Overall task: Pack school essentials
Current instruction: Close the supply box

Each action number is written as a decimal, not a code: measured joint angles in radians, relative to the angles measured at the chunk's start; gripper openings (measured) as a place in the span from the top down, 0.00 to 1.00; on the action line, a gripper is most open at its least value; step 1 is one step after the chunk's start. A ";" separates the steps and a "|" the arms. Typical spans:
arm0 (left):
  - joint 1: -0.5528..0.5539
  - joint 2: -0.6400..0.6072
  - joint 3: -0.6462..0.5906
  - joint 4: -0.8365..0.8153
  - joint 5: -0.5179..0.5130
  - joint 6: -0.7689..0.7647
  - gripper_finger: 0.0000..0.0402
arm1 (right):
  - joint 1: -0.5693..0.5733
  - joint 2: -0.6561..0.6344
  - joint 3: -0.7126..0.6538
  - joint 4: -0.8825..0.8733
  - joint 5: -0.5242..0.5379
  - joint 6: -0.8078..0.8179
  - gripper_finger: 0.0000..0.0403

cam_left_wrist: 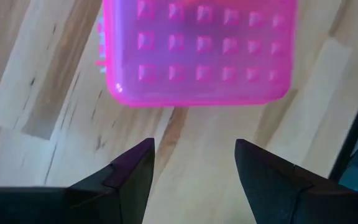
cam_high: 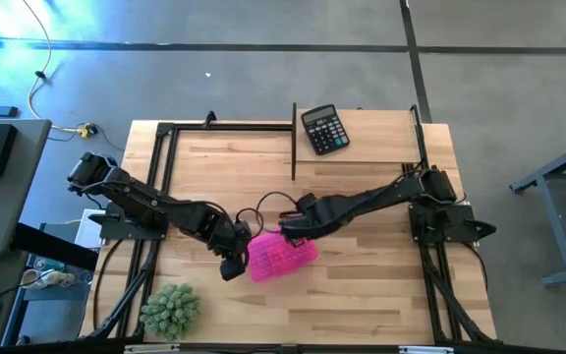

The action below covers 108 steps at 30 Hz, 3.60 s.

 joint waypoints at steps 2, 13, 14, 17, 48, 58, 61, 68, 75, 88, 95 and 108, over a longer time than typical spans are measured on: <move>0.000 0.011 0.002 0.017 0.000 -0.010 0.47 | -0.014 0.005 0.000 -0.012 -0.028 -0.025 0.72; -0.005 0.074 0.000 -0.001 0.012 -0.020 0.47 | -0.060 0.061 0.000 -0.001 -0.099 -0.107 0.72; -0.005 0.082 0.000 0.015 0.011 -0.020 0.47 | -0.059 0.068 0.000 -0.002 -0.101 -0.108 0.72; -0.005 0.097 0.000 0.009 0.001 -0.012 0.47 | -0.058 0.088 0.000 0.012 -0.119 -0.109 0.72; 0.168 0.192 0.000 0.002 -0.053 0.235 0.47 | 0.062 0.098 -0.001 0.014 -0.267 0.136 0.72; 0.166 0.133 0.015 -0.087 -0.043 0.240 0.47 | 0.058 0.056 -0.001 -0.035 -0.232 0.117 0.72; 0.166 0.095 0.032 -0.153 -0.029 0.256 0.47 | 0.058 0.035 -0.001 -0.038 -0.235 0.119 0.72; 0.166 -0.032 0.046 -0.198 -0.004 0.273 0.47 | 0.058 -0.036 -0.001 0.185 -0.178 0.088 0.72; 0.179 -0.190 0.045 -0.200 0.012 0.282 0.47 | 0.058 -0.024 0.001 0.522 -0.114 -0.063 0.72; 0.237 -0.360 0.046 -0.214 0.001 0.271 0.47 | 0.054 0.054 0.000 0.537 -0.200 -0.093 0.99; 0.249 -0.377 0.045 -0.211 -0.007 0.271 0.47 | 0.040 0.067 0.000 0.500 -0.202 -0.090 1.00; 0.253 -0.377 0.045 -0.213 -0.007 0.272 0.47 | 0.032 0.125 0.000 0.486 -0.270 -0.089 1.00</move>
